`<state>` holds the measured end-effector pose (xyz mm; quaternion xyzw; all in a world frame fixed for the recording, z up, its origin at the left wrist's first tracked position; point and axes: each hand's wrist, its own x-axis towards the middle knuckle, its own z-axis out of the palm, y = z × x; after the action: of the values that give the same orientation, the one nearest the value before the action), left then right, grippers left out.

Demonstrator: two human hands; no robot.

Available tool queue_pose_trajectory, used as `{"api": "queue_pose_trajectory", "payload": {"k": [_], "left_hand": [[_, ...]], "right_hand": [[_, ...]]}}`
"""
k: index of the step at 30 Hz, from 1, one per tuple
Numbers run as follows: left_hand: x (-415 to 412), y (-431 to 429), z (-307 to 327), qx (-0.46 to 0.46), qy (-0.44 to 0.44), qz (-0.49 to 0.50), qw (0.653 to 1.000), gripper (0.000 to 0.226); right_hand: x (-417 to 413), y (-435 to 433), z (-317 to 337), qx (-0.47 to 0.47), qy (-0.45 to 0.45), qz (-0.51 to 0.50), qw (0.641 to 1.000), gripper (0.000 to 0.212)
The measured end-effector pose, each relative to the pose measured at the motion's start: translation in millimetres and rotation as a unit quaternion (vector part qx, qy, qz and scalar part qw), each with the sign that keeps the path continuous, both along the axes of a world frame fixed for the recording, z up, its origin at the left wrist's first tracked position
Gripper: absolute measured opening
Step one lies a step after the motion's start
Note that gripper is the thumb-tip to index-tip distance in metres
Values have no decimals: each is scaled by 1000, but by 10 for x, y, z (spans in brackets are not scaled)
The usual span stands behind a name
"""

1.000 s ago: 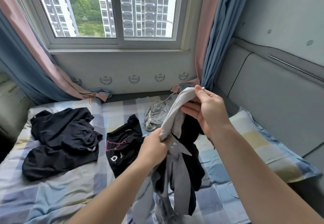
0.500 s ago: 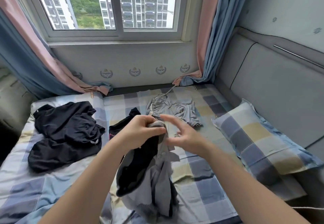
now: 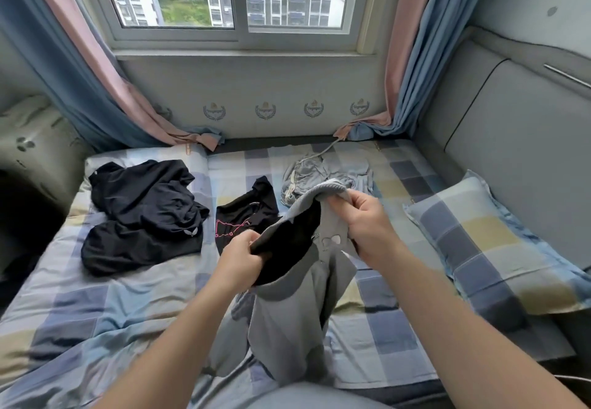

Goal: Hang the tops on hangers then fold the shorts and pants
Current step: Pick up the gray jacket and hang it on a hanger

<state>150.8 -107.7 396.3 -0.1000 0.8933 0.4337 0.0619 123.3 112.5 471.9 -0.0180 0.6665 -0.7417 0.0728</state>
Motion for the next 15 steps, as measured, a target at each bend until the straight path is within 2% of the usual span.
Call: {"api": "queue_pose_trajectory", "payload": {"k": [2, 3, 5, 7, 8, 10, 11, 13, 15], "left_hand": [[32, 1, -160, -2, -34, 23, 999, 16], [28, 8, -181, 36, -41, 40, 998, 16], [5, 74, -94, 181, -42, 93, 978, 21], [-17, 170, 116, 296, -32, 123, 947, 28], [-34, 207, 232, 317, -17, 115, 941, 34], [-66, 262, 482, 313, 27, 79, 946, 40], [-90, 282, 580, 302, 47, 59, 950, 38], [-139, 315, 725, 282, 68, 17, 957, 32], [-143, 330, 813, 259, 74, -24, 963, 36]], "right_hand": [[-5, 117, 23, -61, -20, -35, 997, 17], [-2, 177, 12, -74, -24, -50, 996, 16], [10, 304, -57, -83, -41, -89, 992, 12], [30, 427, -202, -39, -79, -138, 987, 11], [46, 487, -281, 27, -98, -162, 982, 9], [114, 545, -410, 176, -128, -167, 962, 6], [167, 531, -453, 222, -135, -152, 954, 17], [281, 446, -497, 228, -101, -113, 962, 37], [388, 272, -472, 198, -34, -41, 979, 48]]}}
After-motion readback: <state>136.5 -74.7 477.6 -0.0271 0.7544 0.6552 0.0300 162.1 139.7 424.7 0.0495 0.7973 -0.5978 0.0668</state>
